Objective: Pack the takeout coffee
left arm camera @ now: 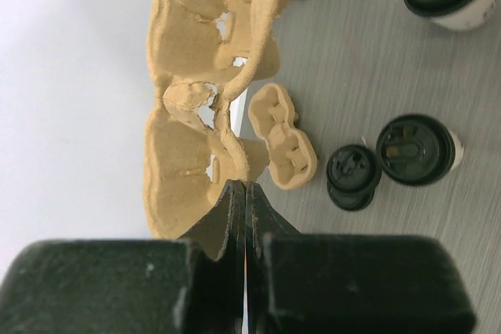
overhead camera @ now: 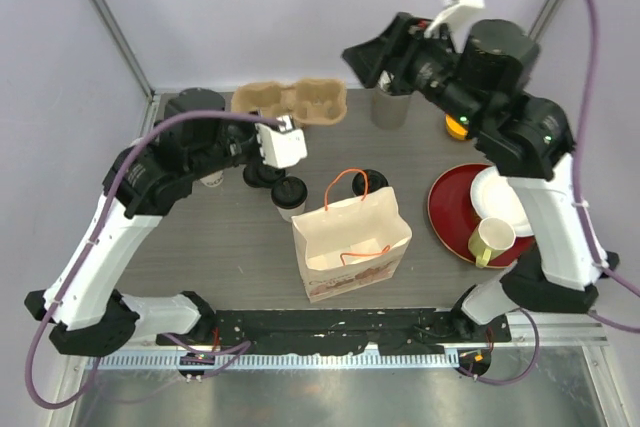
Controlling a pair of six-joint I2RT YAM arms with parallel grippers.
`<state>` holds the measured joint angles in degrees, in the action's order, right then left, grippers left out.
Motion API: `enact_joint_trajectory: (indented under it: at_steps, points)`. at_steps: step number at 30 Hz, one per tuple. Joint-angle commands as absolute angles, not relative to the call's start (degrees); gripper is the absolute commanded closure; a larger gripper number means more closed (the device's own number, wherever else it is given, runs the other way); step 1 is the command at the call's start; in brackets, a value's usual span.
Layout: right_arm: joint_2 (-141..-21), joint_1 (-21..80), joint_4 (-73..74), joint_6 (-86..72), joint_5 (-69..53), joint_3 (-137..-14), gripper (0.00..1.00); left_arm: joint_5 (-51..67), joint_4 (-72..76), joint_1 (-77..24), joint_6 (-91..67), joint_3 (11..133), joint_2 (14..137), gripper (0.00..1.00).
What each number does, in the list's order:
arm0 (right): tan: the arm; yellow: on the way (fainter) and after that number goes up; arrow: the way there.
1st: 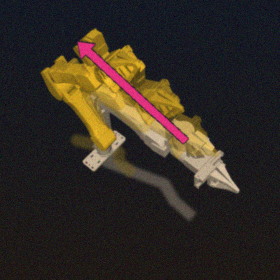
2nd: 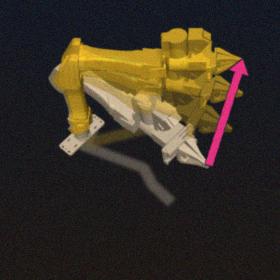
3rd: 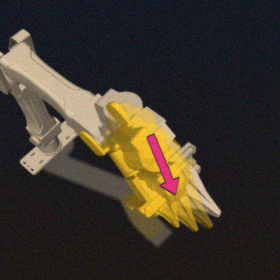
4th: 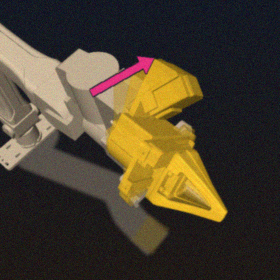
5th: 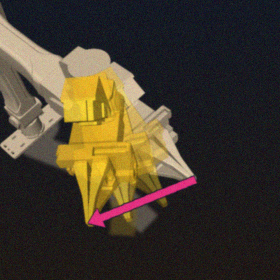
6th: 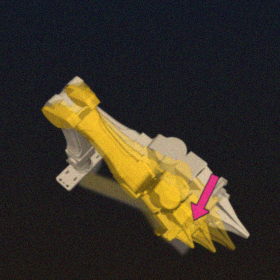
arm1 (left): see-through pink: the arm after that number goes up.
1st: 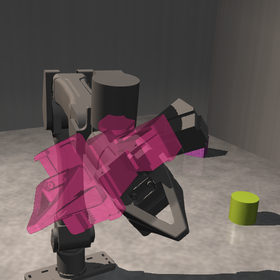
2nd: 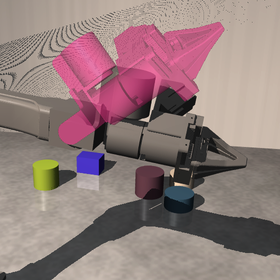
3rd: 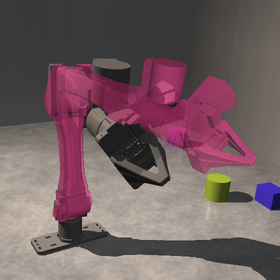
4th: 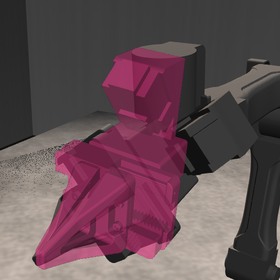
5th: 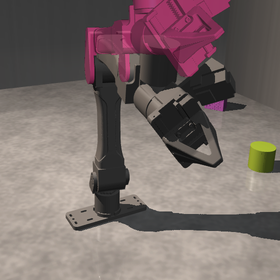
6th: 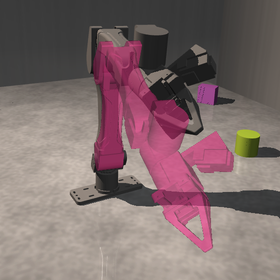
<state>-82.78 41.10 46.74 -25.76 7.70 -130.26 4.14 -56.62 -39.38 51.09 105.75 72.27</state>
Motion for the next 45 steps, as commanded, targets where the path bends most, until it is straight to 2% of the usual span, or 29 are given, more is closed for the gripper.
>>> enact_joint_trajectory:
  at_steps: [1, 6, 12, 17, 23, 26, 30, 40, 41, 44, 45]
  points:
    - [-92.2, 50.5, 47.5, -23.1, 15.9, -139.6, 0.28, -6.7, -52.7, -44.5, 58.9, 98.6, 68.1, 1.0]
    - [-100.6, 55.4, 56.2, -23.3, 22.2, -147.0, 0.27, -11.2, -49.3, -47.7, 63.4, 93.8, 66.2, 1.0]
    - [-101.2, 57.1, 59.2, -24.0, 31.0, -140.3, 0.27, -17.4, -40.3, -51.4, 70.1, 85.9, 62.5, 1.0]
    - [-102.2, 57.2, 55.2, -23.3, 31.0, -137.9, 0.27, -21.7, -27.3, -55.5, 80.8, 74.6, 58.5, 1.0]
    - [-103.5, 57.1, 52.7, -24.3, 30.0, -134.7, 0.28, -24.4, -22.7, -57.1, 82.4, 72.8, 59.0, 1.0]
    - [-102.3, 57.0, 51.3, -25.6, 29.8, -131.2, 0.3, -26.8, -15.1, -57.2, 85.6, 69.1, 58.1, 1.0]
    - [-100.2, 57.1, 48.0, -26.5, 30.1, -127.6, 0.35, -28.0, -13.4, -57.3, 87.4, 67.3, 57.7, 1.0]
    - [-102.5, 56.3, 46.4, -25.8, 29.5, -128.6, 0.5, -26.5, -10.2, -57.7, 91.0, 64.3, 56.5, 1.0]
    - [-102.3, 55.7, 46.3, -25.8, 29.4, -128.3, 0.53, -26.0, -9.8, -57.7, 91.5, 64.1, 56.3, 1.0]
    - [-101.8, 55.4, 46.4, -25.4, 29.8, -128.2, 0.7, -25.1, -9.8, -57.7, 91.6, 63.6, 55.3, 1.0]
    - [-101.4, 55.4, 46.3, -25.0, 30.1, -128.2, 0.72, -24.7, -9.8, -57.7, 91.6, 63.3, 54.9, 1.0]
